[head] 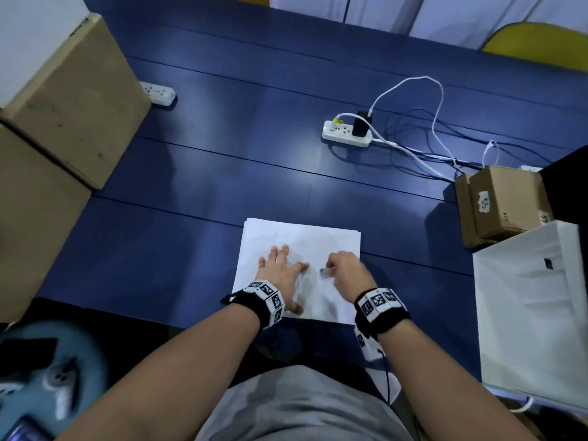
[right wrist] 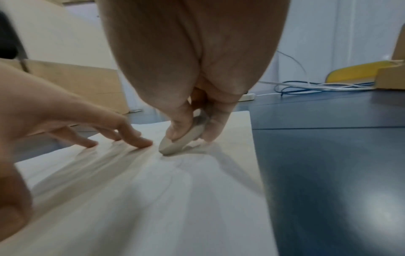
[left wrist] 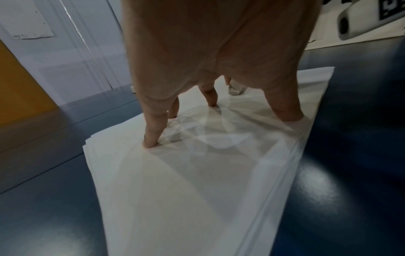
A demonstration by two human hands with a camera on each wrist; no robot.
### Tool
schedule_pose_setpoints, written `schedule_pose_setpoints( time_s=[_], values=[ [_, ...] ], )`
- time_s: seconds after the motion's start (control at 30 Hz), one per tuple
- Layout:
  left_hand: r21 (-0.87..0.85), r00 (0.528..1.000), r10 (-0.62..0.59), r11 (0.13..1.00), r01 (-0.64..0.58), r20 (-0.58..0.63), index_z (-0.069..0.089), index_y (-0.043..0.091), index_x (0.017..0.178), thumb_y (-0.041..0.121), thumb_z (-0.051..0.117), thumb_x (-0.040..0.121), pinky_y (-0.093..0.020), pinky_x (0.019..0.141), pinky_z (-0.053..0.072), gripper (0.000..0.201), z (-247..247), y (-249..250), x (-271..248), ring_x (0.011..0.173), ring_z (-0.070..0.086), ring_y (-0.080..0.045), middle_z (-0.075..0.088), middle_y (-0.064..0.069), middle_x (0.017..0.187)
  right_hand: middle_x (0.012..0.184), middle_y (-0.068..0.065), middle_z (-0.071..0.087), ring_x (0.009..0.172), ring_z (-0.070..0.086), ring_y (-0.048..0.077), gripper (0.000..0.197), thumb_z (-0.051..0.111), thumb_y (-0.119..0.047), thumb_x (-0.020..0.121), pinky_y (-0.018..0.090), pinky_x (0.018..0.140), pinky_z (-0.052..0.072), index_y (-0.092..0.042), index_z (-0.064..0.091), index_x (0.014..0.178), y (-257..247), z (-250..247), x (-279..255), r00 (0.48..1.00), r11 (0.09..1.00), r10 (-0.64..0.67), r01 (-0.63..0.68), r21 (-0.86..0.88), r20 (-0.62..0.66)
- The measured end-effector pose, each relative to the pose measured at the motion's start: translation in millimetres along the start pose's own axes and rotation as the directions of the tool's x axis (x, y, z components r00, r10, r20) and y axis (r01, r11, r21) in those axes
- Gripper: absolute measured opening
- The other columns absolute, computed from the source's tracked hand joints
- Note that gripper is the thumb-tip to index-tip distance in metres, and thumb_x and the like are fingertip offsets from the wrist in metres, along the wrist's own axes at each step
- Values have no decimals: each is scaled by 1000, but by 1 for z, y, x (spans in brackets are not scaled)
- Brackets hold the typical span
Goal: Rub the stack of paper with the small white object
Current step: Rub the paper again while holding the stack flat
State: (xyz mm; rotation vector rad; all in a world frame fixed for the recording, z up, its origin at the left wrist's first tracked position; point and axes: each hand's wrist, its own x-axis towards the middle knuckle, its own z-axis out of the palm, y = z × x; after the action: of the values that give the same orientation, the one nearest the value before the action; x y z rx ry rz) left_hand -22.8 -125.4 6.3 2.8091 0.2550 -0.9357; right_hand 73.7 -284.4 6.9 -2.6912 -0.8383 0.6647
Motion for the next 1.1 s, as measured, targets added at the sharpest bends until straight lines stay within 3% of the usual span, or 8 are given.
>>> schedule_pose_setpoints(
  time_s=[0.07, 0.2, 0.4, 0.57, 0.77, 0.83, 0.97, 1.1],
  values=[
    [3, 1000, -5, 1000, 5, -2, 17, 36, 153, 66, 79, 62, -60, 117, 13, 114, 0, -1, -1, 148, -4, -42, -7, -17, 163, 99, 5, 64, 99, 59, 25, 12, 56, -5, 89, 29, 74, 44, -12, 66, 92, 1, 5, -2, 1000, 1000, 13, -13, 24, 6],
    [36, 999, 24, 999, -23, -28, 19, 34, 153, 64, 80, 62, -63, 114, 18, 114, 2, -1, 0, 146, 1, -46, -5, -8, 163, 96, 5, 66, 92, 63, 26, 11, 59, -18, 83, 37, 77, 53, -14, 68, 86, -5, 10, -22, 939, 995, -92, 95, 9, 331],
    [77, 1000, 26, 997, -27, 8, 17, 32, 153, 66, 79, 62, -67, 112, 19, 115, -2, 3, 2, 145, 2, -48, -4, -6, 163, 97, 4, 64, 96, 62, 26, 9, 62, -7, 89, 35, 79, 52, -16, 65, 87, 7, -2, 6, 998, 997, 52, -54, 48, 41],
    [92, 996, 79, 993, -76, -37, 22, 23, 153, 64, 80, 63, -57, 118, 14, 114, 0, 2, 6, 148, 6, -35, 0, -15, 163, 95, 5, 66, 88, 62, 25, 12, 58, -8, 81, 33, 72, 52, -15, 67, 82, -5, 1, -24, 940, 999, -33, 35, 0, 338],
    [69, 997, 79, 995, -78, -19, 28, 24, 149, 57, 85, 59, -57, 116, 23, 112, -8, 7, 4, 143, 15, -37, 9, -19, 158, 102, 6, 65, 100, 61, 26, 12, 58, -5, 90, 34, 81, 51, -10, 68, 94, 10, -8, 4, 995, 994, 99, -98, 47, -21],
    [70, 997, 81, 994, -81, 1, 25, 29, 151, 55, 87, 58, -60, 114, 24, 114, -11, 11, 5, 141, 16, -39, 9, -20, 156, 98, 5, 68, 95, 63, 27, 11, 60, -7, 89, 36, 80, 53, -12, 69, 90, 12, -11, 0, 995, 994, 96, -97, 51, 33],
    [81, 997, 72, 994, -73, 16, 20, 36, 152, 55, 86, 58, -62, 111, 25, 116, -12, 13, 8, 140, 16, -40, 7, -21, 155, 91, 4, 70, 83, 65, 25, 22, 54, -1, 77, 38, 71, 58, -13, 70, 86, 5, -7, -27, 926, 1000, -11, 21, -21, 378],
    [58, 998, 59, 997, -58, -16, 24, 39, 149, 72, 72, 62, -61, 110, 24, 105, -7, 15, 9, 139, 16, -39, 9, -19, 155, 104, 4, 65, 97, 62, 25, 18, 57, -8, 87, 32, 78, 51, -14, 69, 98, 8, -11, -5, 989, 999, 33, -29, -29, 143]
  ],
)
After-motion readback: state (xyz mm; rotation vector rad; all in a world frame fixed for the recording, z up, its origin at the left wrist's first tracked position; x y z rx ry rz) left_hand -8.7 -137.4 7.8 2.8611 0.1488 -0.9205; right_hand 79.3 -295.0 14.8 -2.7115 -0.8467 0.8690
